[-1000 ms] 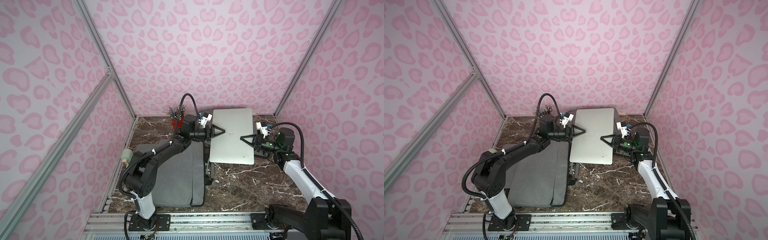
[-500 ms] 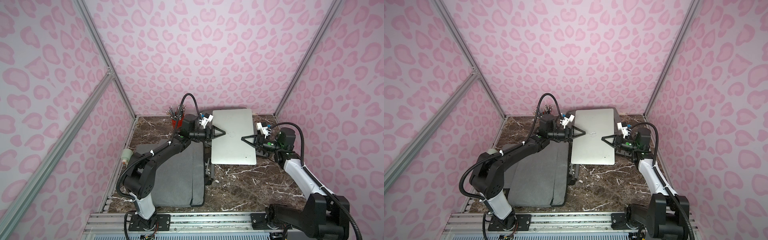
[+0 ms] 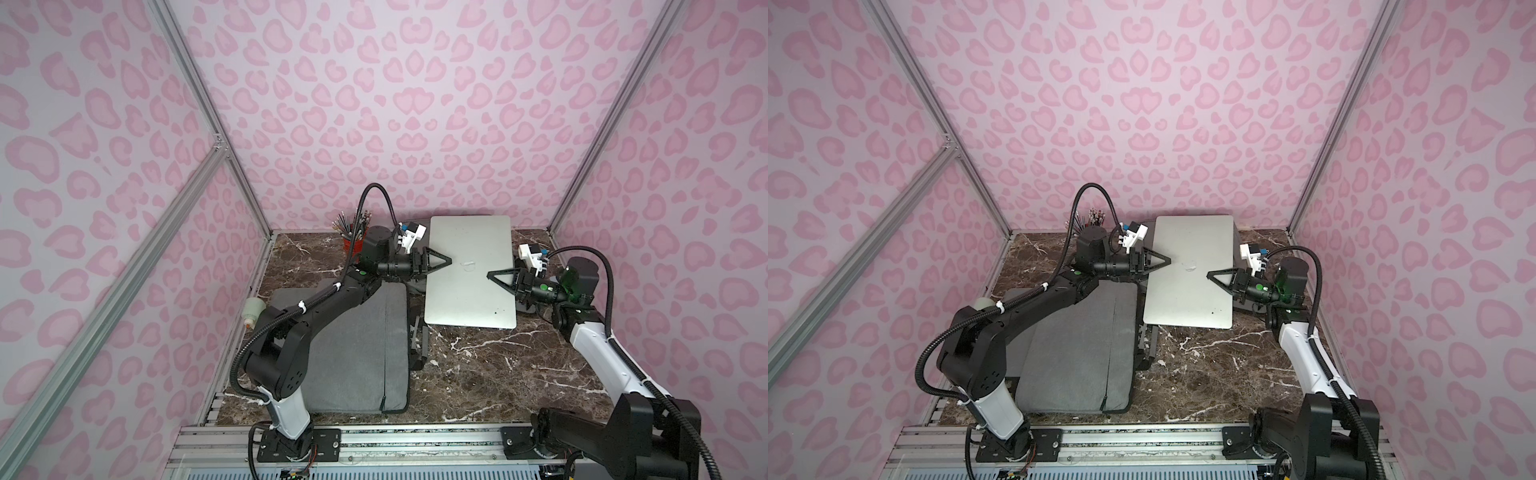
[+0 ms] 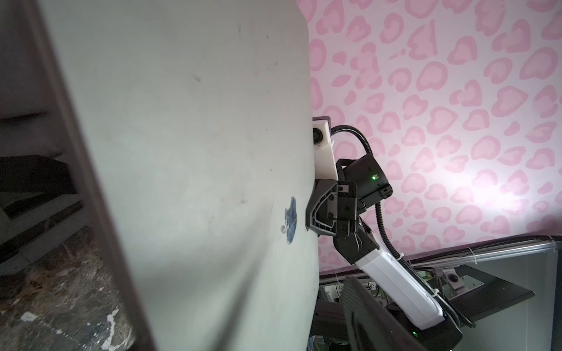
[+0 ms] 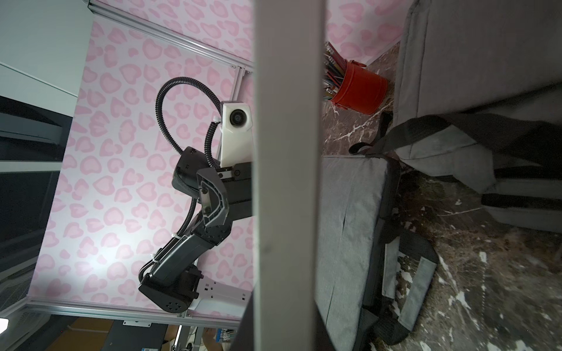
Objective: Open the zippered laptop bag and take out the laptop
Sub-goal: Place the laptop at the center of the board.
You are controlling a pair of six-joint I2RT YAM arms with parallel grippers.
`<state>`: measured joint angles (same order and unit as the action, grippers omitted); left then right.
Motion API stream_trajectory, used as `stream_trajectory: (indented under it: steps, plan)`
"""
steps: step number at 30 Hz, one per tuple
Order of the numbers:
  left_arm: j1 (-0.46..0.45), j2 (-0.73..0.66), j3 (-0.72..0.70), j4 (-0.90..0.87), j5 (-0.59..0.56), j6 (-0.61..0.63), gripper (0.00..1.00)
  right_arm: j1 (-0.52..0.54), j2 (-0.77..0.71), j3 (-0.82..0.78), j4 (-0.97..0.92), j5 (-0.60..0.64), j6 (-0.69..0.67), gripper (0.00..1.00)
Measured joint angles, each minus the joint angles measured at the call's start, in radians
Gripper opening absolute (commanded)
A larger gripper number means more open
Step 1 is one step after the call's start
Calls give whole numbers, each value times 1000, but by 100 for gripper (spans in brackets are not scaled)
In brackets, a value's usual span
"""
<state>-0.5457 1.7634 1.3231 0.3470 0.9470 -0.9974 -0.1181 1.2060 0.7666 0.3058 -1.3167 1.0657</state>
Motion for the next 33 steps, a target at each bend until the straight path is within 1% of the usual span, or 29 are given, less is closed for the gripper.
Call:
stream_trajectory:
  steps: [8,9,11,13,14,16,20,24,25,27,33]
  plan:
    - [24,-2,0,75,18,-27,74,0,-11,0,106,23,134,0]
    - [23,-2,1,82,19,-37,58,2,-11,0,120,26,149,0]
    - [22,1,1,97,22,-56,53,11,-10,0,145,30,173,0]
    - [23,11,3,112,28,-80,42,29,-7,0,179,35,180,0]
    - [23,14,5,118,34,-92,39,39,-3,0,192,34,184,0]
    - [22,19,9,119,45,-105,37,48,7,0,220,32,215,0]
    - [22,16,12,118,56,-120,40,54,23,0,259,24,232,0]
    - [22,8,12,111,58,-127,36,69,35,0,283,29,241,0]
    - [22,6,12,110,61,-128,31,71,36,0,291,29,243,0]
    - [22,5,12,110,64,-135,24,72,40,0,308,26,246,0]
    - [23,-9,12,107,84,-159,11,63,47,-2,302,11,214,0]
